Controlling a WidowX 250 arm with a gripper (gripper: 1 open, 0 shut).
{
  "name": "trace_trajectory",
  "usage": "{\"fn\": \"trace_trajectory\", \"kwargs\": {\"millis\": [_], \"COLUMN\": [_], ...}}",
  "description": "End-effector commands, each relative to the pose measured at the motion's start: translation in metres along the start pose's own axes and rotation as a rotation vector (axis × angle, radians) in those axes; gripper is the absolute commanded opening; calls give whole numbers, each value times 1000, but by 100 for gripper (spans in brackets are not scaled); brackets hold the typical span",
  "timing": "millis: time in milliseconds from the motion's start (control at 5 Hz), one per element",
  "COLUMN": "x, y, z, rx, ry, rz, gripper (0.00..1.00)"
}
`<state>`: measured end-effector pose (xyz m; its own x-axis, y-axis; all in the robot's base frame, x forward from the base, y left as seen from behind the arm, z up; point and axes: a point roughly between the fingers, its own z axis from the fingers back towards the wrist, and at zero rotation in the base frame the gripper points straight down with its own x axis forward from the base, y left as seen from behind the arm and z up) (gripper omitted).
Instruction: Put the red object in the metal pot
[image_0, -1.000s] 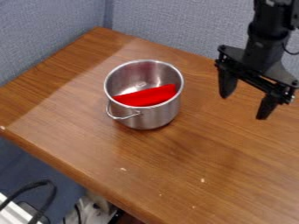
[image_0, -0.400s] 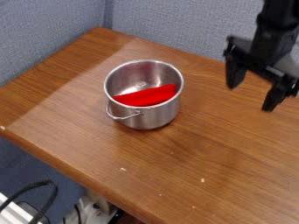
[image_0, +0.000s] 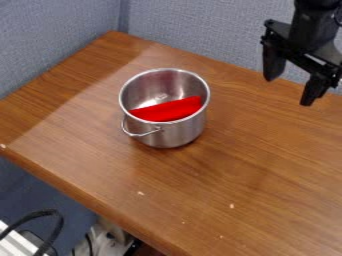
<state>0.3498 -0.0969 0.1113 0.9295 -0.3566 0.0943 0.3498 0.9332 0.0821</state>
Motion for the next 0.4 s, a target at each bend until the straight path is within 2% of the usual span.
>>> {"fn": "trace_trajectory", "kwargs": {"millis": [0, 200], "x": [-12, -34], "y": [4, 2], "z": [13, 21], "rx": [-6, 1], "ry": [-35, -14], "rz": [66, 108], "gripper": [0, 100]}}
